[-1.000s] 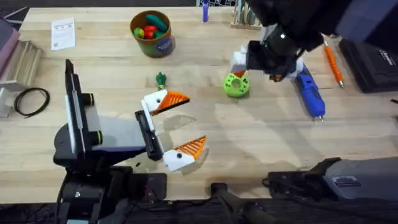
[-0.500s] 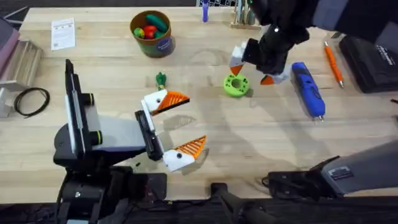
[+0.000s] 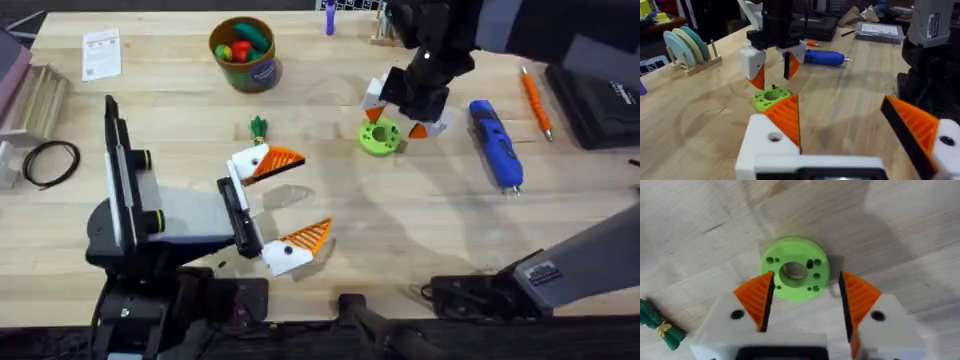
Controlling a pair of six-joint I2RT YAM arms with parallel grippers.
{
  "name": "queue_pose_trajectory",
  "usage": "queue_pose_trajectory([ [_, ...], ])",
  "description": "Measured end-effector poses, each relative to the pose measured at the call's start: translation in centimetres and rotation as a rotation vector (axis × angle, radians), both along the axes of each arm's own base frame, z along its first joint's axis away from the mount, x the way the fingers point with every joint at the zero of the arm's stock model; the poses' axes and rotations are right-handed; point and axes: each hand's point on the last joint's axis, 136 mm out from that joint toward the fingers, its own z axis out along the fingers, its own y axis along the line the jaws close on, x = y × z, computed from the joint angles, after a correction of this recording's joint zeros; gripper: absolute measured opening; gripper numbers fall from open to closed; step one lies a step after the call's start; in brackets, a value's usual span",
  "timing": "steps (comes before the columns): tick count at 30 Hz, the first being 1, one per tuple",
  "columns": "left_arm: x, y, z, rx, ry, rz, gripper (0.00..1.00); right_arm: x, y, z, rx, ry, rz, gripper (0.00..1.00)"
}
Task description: Pick up the gripper from the table and insert it into the empty holder that is missing its gripper. Then pick up a screw, insert it into the mounting hole, and use the screwdriver to tighten it. Finally, clean up the table by picking up the vegetable and placing it into the bucket.
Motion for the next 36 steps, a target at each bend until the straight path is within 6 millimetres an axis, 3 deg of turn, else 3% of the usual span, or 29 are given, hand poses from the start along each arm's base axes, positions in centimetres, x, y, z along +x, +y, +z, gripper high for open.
queue_pose_trajectory([
  [19, 0.0, 0.0, 0.0, 0.000, 0.000, 0.000, 0.985, 0.4, -0.7, -0.9, -0.052, 0.000, -0.013, 0.556],
  [36, 0.0, 0.0, 0.0, 0.000, 0.000, 0.000, 0.985, 0.6, -0.6, -1.9, -0.058, 0.014, -0.013, 0.450],
])
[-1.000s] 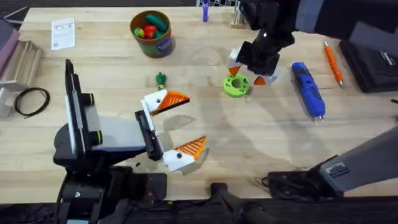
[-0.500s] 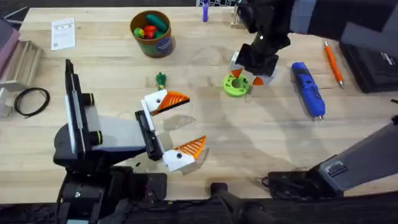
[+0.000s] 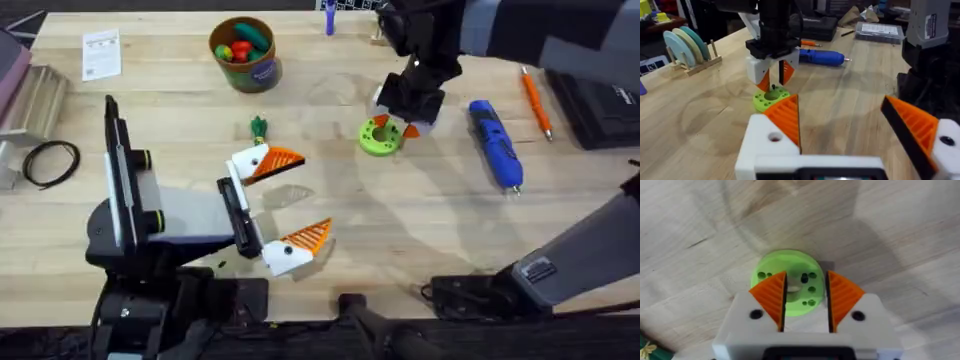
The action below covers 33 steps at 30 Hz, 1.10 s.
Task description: Pick up the gripper from the table and insert it into the empty holder that is missing its gripper. Then pick up a screw, insert it into the mounting hole, and use the screwdriver to tighten it. Finally, clean up the table by picking up the vegetable and placing it into the bucket.
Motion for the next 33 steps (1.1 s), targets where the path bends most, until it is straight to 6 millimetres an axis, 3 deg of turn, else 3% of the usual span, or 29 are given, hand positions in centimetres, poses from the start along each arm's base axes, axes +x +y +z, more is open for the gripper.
queue_pose_trajectory([
  [12, 0.00, 0.00, 0.00, 0.000, 0.000, 0.000, 0.985, 0.14, 0.05, 0.03, 0.002, -0.006, 0.000, 0.267],
  [20, 0.00, 0.00, 0.00, 0.000, 0.000, 0.000, 0.985, 0.17, 0.07, 0.02, 0.004, -0.007, -0.004, 0.014],
  [33, 0.00, 0.00, 0.00, 0.000, 0.000, 0.000, 0.985, 0.15, 0.08, 0.03, 0.000, -0.008, -0.005, 0.007],
])
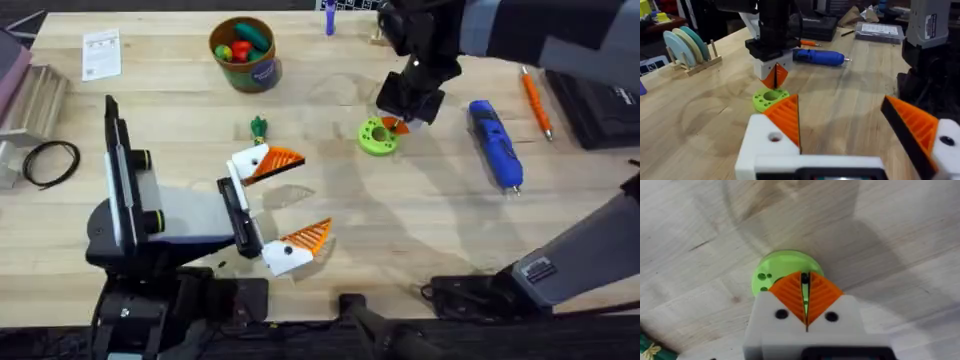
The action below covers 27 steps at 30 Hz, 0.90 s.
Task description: Pick up the gripper from the table and insert it into the empty holder that is missing its gripper. Then pick up a screw, insert it into the mounting hole, and use the screwdriver to tighten it. Finally, clean up the table by picking up the vegetable and placing it into the bucket.
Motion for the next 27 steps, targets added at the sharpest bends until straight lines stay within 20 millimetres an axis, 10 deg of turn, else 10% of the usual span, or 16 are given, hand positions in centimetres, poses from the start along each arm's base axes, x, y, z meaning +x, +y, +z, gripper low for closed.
queue_pose_trajectory([
  [6, 0.0, 0.0, 0.0, 0.000, 0.000, 0.000, 0.987, -0.7, 0.4, 2.2, -0.037, -0.018, 0.038, 0.007],
  [17, 0.0, 0.0, 0.0, 0.000, 0.000, 0.000, 0.986, -1.6, 4.3, 16.6, -0.036, -0.247, 0.398, 0.007],
  [27, 0.0, 0.0, 0.0, 0.000, 0.000, 0.000, 0.985, -5.7, 7.9, 23.4, -0.105, -0.320, 0.906, 0.007],
])
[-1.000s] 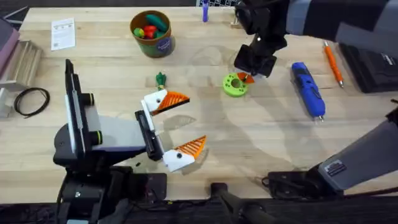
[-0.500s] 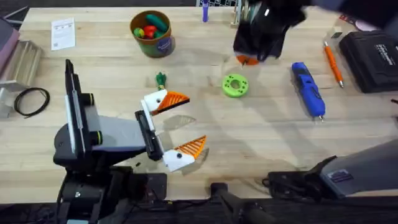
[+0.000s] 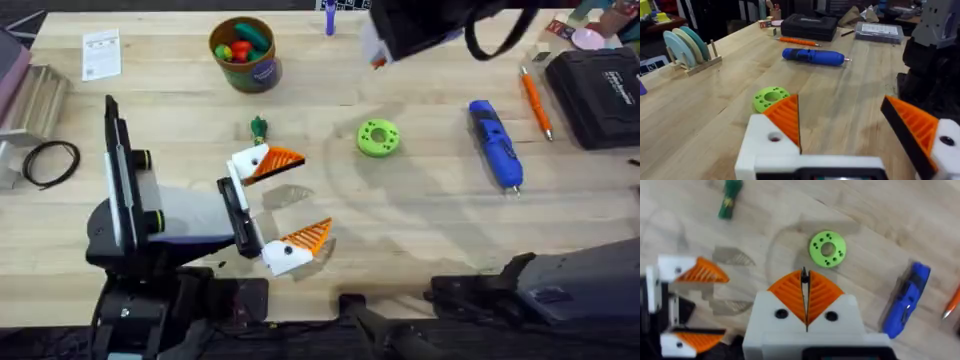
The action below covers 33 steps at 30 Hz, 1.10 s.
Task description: Pick up the gripper from the table and insert it into the empty holder that is missing its gripper. Then pick up a screw, insert it into the mounting hole, and use the screwdriver to tighten it. Finally, clean up the table by picking up the vegetable and placing it into the bucket.
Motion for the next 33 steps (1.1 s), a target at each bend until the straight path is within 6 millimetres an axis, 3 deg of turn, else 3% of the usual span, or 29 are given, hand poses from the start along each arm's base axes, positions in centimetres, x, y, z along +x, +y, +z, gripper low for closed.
queue_pose_trajectory([
  [11, 0.0, 0.0, 0.0, 0.000, 0.000, 0.000, 0.985, -5.2, 5.3, 0.4, -0.147, -0.065, 0.547, 0.006],
  [16, 0.0, 0.0, 0.0, 0.000, 0.000, 0.000, 0.985, -6.0, 6.2, 0.5, -0.166, -0.084, 0.667, 0.006],
  [33, 0.0, 0.0, 0.0, 0.000, 0.000, 0.000, 0.985, -8.8, 11.1, 1.0, 0.034, -0.078, 0.994, 0.006],
])
